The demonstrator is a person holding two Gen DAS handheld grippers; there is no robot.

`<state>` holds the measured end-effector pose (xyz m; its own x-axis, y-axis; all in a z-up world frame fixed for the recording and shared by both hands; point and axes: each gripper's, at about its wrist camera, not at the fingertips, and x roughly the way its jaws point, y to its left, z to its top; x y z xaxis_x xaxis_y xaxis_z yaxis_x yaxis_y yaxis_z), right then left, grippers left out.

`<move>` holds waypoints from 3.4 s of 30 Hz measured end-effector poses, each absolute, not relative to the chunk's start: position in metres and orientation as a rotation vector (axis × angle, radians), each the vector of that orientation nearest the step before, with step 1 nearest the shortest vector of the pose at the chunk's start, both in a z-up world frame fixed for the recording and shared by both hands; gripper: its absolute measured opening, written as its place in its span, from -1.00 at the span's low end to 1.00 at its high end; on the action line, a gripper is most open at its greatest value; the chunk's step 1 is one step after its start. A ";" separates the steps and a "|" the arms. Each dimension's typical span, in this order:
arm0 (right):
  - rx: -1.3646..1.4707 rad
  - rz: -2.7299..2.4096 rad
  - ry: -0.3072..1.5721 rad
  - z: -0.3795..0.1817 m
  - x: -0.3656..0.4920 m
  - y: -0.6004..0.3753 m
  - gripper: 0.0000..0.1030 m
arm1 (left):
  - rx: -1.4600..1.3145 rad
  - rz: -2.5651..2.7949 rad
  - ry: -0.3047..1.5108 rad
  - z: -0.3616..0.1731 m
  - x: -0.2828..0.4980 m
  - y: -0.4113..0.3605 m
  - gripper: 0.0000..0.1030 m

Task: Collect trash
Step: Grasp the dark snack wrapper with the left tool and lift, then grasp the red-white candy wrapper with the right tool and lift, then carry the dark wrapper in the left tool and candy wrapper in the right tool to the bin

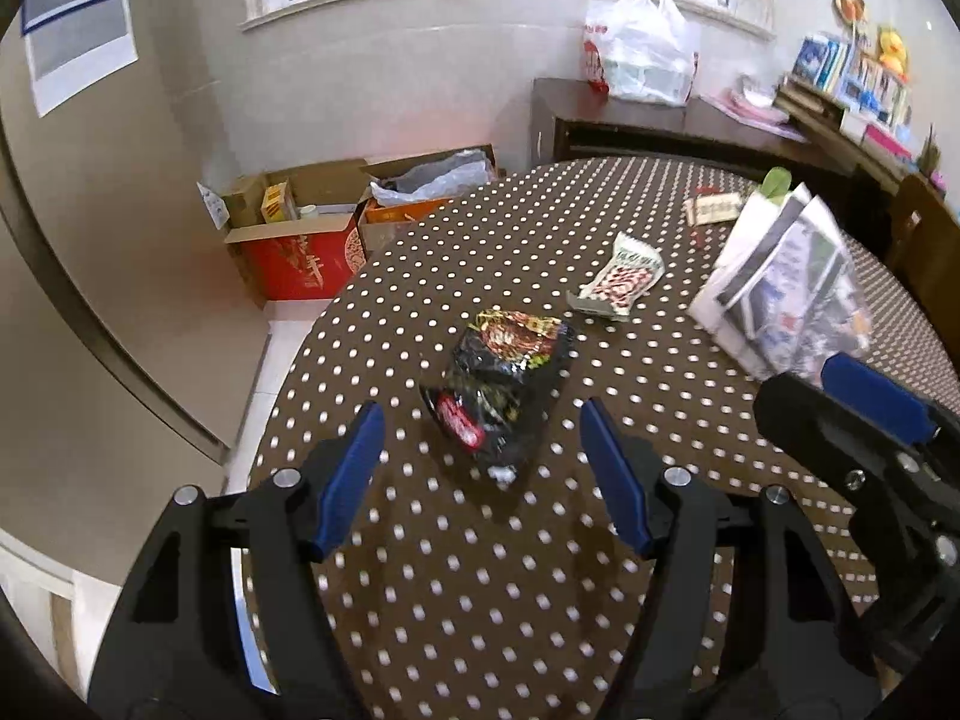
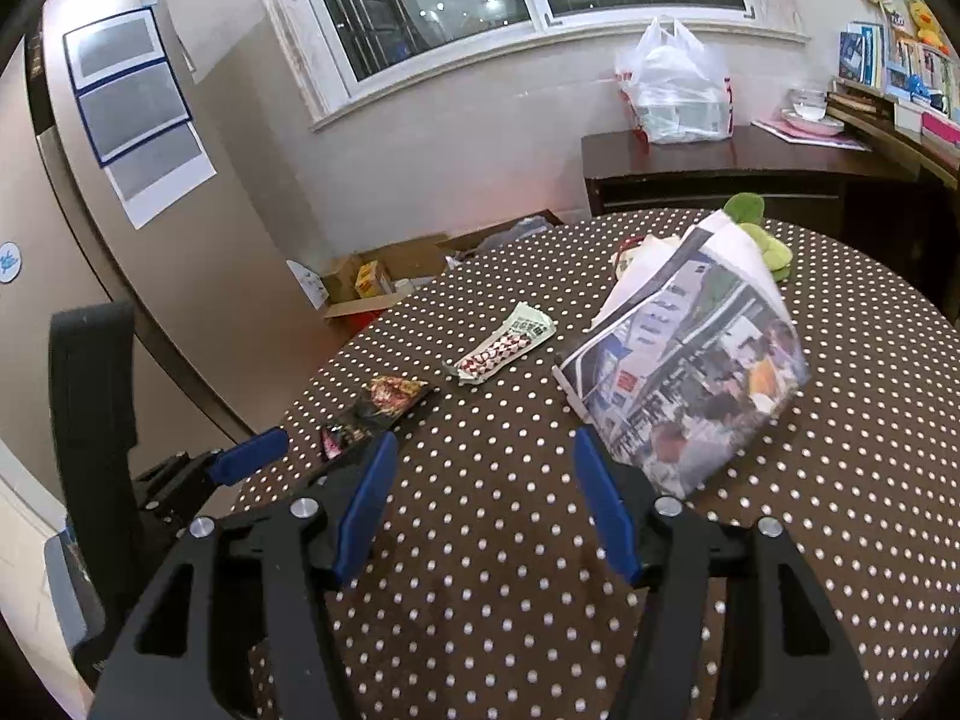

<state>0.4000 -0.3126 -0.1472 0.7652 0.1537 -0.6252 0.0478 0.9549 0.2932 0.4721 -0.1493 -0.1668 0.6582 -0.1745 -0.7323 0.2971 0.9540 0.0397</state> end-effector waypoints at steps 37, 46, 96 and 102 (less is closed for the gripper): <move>0.302 -0.120 0.839 -0.182 0.525 -0.283 0.18 | -0.003 -0.158 0.838 -0.171 0.565 -0.112 -0.48; 0.282 -0.091 0.855 -0.185 0.530 -0.283 -0.72 | -0.035 -0.197 0.862 -0.174 0.560 -0.104 -0.48; 0.032 0.638 0.952 -0.210 0.333 0.096 -0.77 | -0.321 0.321 0.898 -0.241 0.294 0.238 -0.48; 0.034 0.608 0.971 -0.232 0.346 0.114 -0.37 | -0.332 0.355 0.916 -0.253 0.296 0.250 -0.48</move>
<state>0.3463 0.1142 -0.2316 0.4128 0.4981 -0.7626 -0.4689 0.8340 0.2909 0.2957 0.2502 -0.2532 0.5590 0.1560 -0.8144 -0.4335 0.8922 -0.1266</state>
